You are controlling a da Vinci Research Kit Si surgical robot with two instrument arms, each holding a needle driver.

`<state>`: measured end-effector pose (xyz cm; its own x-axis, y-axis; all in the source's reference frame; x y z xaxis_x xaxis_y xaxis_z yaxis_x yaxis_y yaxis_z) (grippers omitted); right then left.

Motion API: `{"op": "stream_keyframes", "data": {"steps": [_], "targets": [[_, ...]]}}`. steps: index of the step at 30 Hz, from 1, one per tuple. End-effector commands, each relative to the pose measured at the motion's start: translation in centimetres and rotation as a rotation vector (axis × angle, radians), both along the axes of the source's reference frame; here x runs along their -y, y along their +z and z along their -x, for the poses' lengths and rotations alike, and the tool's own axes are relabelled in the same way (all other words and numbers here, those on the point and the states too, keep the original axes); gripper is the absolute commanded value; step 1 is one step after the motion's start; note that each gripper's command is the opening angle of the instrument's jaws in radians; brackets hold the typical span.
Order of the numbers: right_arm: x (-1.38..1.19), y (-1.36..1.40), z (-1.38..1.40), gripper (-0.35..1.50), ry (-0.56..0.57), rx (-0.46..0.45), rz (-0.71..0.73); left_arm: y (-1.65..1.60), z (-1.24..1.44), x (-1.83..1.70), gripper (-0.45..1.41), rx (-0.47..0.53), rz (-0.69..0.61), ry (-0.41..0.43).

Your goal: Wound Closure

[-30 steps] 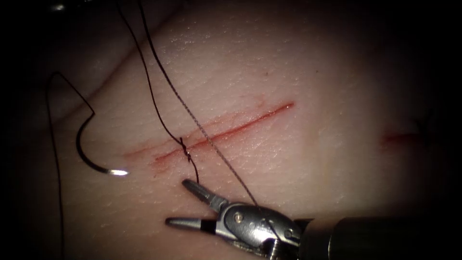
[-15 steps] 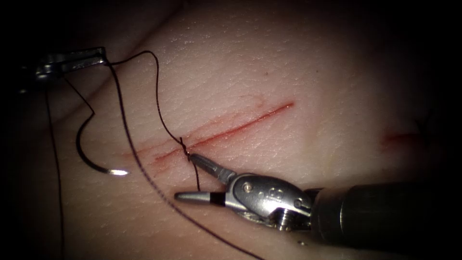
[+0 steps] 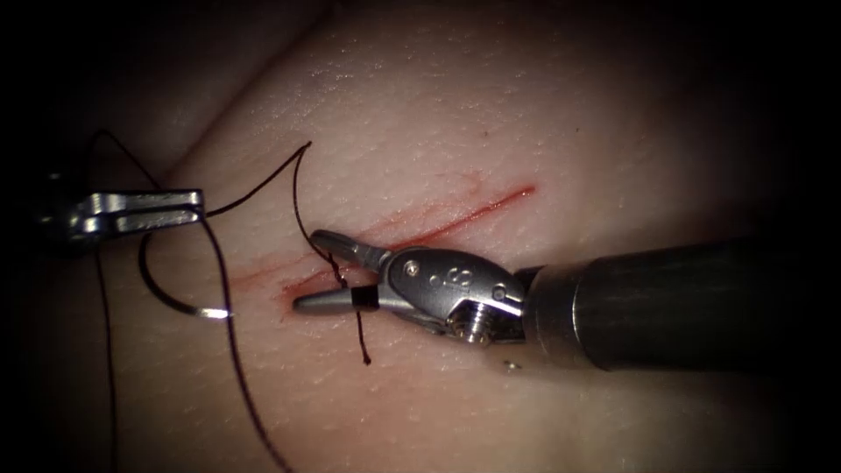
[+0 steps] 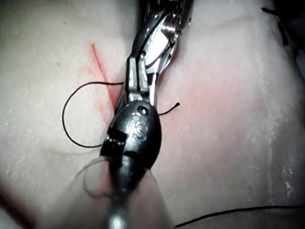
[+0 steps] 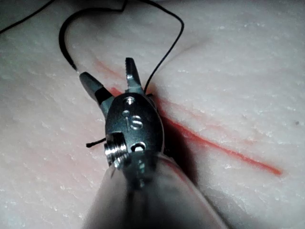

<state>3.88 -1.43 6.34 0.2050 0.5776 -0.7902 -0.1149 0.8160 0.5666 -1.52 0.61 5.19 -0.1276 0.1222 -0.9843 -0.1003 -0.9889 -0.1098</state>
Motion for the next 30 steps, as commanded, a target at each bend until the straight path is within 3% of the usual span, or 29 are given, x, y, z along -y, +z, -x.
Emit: {"op": "stream_keyframes", "data": {"steps": [1,6,12,19,30], "targets": [[-0.01,0.13,-0.12,0.02,-0.001,-0.009,0.012,0.05,0.08,0.08,-0.45,0.005,-0.011,-0.002],[-0.08,0.33,-0.15,-0.21,0.003,-0.008,0.008,-0.01,0.17,0.21,-0.45,0.022,-0.027,0.003],[-0.1,0.49,-0.18,-0.35,0.053,-0.044,-0.001,-0.07,0.27,0.34,-0.45,0.029,-0.049,0.001],[-0.32,0.5,-0.23,-0.35,0.13,-0.156,-0.02,-0.01,0.4,0.49,-0.45,0.05,-0.119,-0.002],[-0.54,0.36,-0.22,-0.35,0.165,-0.385,-0.094,0.38,0.29,0.36,-0.45,0.048,-0.221,-0.024]]}}
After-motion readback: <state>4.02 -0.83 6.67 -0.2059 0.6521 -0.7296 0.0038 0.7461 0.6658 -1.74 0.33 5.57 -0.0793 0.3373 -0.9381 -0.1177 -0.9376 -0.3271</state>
